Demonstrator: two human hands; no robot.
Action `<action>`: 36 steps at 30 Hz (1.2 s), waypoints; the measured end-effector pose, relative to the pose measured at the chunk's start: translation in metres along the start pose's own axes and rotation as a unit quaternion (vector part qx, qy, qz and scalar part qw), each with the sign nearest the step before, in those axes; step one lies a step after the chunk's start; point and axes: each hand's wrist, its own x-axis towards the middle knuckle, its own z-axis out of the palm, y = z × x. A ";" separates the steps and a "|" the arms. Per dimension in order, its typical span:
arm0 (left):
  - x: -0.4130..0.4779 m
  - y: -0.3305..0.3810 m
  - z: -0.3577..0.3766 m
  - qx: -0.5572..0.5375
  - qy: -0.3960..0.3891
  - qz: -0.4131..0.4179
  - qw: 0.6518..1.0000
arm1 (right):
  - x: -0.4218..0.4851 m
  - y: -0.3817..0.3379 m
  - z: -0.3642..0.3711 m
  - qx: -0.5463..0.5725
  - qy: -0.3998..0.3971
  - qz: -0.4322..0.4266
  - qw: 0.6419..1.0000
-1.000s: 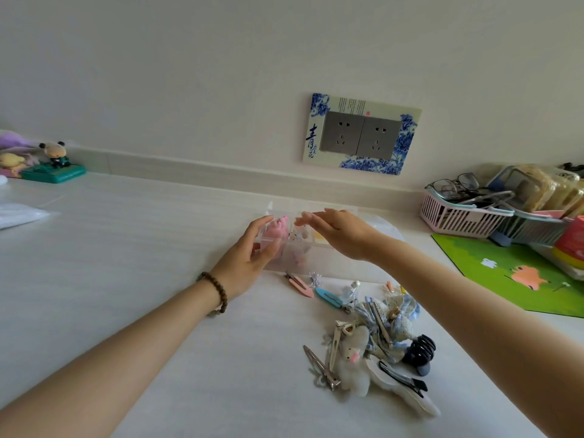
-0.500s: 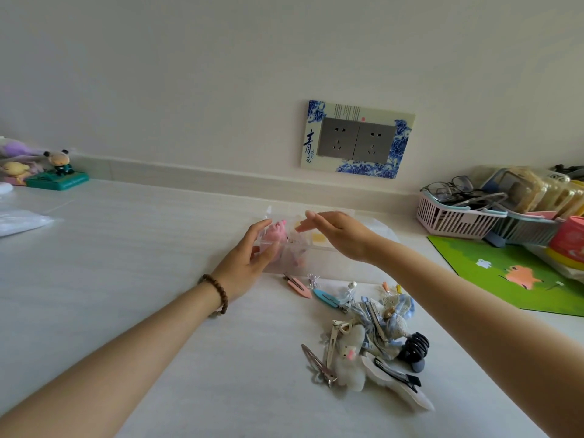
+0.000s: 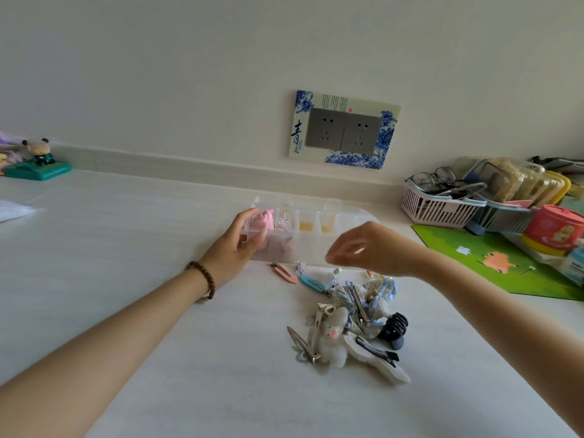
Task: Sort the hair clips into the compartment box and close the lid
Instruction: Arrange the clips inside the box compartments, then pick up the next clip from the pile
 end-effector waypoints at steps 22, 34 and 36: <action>0.002 -0.006 -0.001 0.008 -0.004 -0.001 1.000 | 0.012 -0.020 0.006 0.212 0.148 -0.005 0.966; 0.002 -0.003 0.001 -0.016 0.001 0.004 1.000 | 0.049 -0.008 0.013 0.048 0.187 -0.010 0.981; 0.002 -0.002 0.001 -0.016 -0.001 0.002 1.000 | 0.035 -0.010 0.012 0.053 0.176 -0.024 0.983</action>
